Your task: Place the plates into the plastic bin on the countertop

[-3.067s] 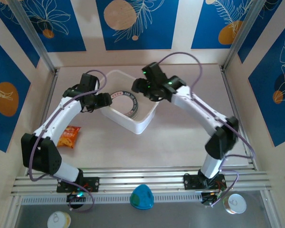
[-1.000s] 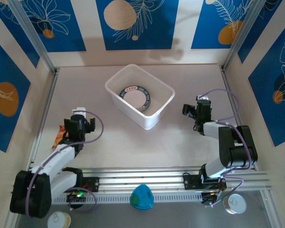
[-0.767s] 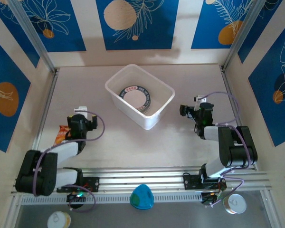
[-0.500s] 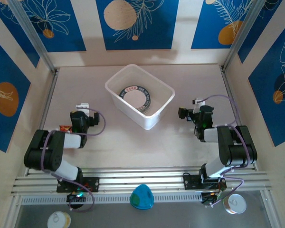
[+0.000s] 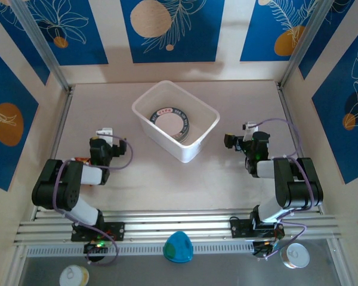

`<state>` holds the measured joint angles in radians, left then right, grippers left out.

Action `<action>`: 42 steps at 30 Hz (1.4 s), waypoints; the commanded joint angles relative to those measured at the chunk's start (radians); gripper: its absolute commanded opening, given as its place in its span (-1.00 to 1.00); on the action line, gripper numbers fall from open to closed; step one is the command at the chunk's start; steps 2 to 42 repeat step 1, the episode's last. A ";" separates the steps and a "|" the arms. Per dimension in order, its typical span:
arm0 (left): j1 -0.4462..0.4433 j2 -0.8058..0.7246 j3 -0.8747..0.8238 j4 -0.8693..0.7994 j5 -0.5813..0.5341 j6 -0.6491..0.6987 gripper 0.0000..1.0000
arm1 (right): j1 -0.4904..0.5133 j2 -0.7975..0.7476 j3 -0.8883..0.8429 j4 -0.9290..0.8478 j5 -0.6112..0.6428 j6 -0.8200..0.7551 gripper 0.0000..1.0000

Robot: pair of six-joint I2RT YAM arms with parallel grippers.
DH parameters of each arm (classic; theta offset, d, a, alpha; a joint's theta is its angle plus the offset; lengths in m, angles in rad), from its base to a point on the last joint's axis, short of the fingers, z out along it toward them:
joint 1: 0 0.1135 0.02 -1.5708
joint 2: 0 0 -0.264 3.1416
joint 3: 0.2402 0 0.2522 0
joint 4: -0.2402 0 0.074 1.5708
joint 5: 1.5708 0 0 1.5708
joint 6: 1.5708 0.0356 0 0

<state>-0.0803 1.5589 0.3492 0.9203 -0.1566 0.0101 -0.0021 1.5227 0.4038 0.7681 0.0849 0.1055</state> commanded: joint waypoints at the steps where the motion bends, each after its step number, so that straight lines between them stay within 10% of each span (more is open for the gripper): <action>1: 0.011 0.001 0.013 0.040 0.025 0.011 0.99 | 0.002 -0.001 0.015 0.029 -0.016 -0.012 0.97; 42: 0.011 0.001 0.013 0.040 0.025 0.011 0.99 | 0.002 -0.001 0.015 0.029 -0.016 -0.012 0.97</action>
